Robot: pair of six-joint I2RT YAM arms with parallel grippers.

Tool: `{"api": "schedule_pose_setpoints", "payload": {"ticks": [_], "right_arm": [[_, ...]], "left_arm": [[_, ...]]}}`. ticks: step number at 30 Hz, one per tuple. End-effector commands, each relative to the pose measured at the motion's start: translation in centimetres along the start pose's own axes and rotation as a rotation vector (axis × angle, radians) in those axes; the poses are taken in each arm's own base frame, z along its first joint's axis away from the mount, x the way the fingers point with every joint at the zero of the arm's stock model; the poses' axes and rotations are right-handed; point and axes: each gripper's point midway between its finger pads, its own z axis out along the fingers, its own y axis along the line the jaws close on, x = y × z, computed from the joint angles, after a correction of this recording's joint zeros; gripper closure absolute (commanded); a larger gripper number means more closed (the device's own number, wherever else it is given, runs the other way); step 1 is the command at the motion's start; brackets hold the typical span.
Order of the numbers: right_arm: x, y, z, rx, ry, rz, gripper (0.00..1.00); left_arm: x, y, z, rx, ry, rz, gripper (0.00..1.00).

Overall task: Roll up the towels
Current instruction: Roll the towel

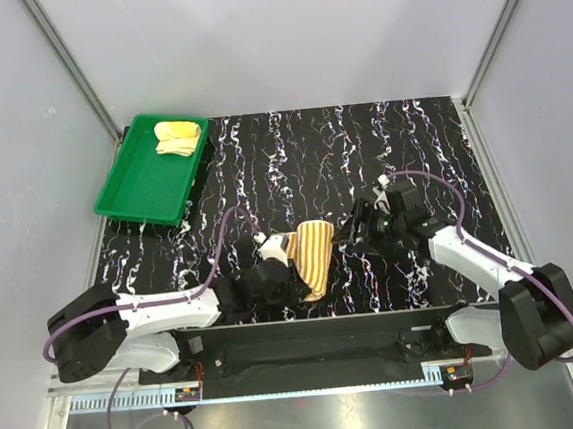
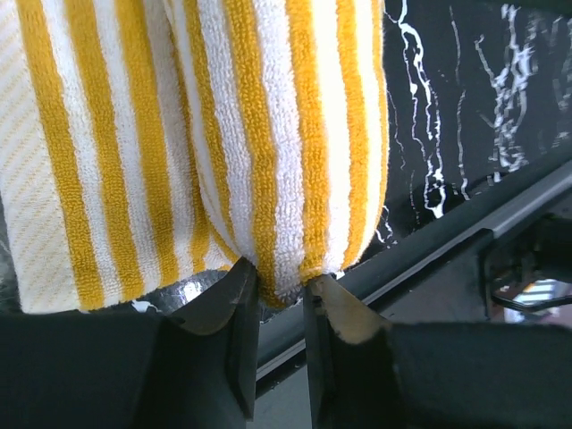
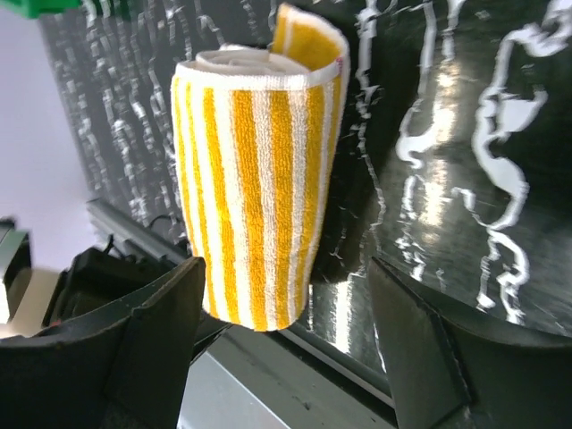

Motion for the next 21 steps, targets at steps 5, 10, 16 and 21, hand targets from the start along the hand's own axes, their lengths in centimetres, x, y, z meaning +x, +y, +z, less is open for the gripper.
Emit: {"api": "schedule_pose_setpoints", "payload": {"ticks": [5,10,16,21], "right_arm": [[0.5,3.1,1.2,-0.292,-0.019,0.0,0.19],[0.7,3.6,1.9,-0.368,-0.024,-0.05,0.18],[1.6,3.9,3.0,-0.413,-0.006,-0.118,0.18],[2.5,3.6,4.9,-0.399,0.033,-0.14,0.18]], "left_arm": [[-0.3,-1.7,-0.6,0.183,-0.007,-0.16,0.88],[-0.4,-1.6,-0.9,0.211,0.014,-0.192,0.88],[-0.3,-1.1,-1.2,0.246,0.054,-0.263,0.88],[-0.6,-1.0,-1.6,0.295,0.063,-0.323,0.88]]}}
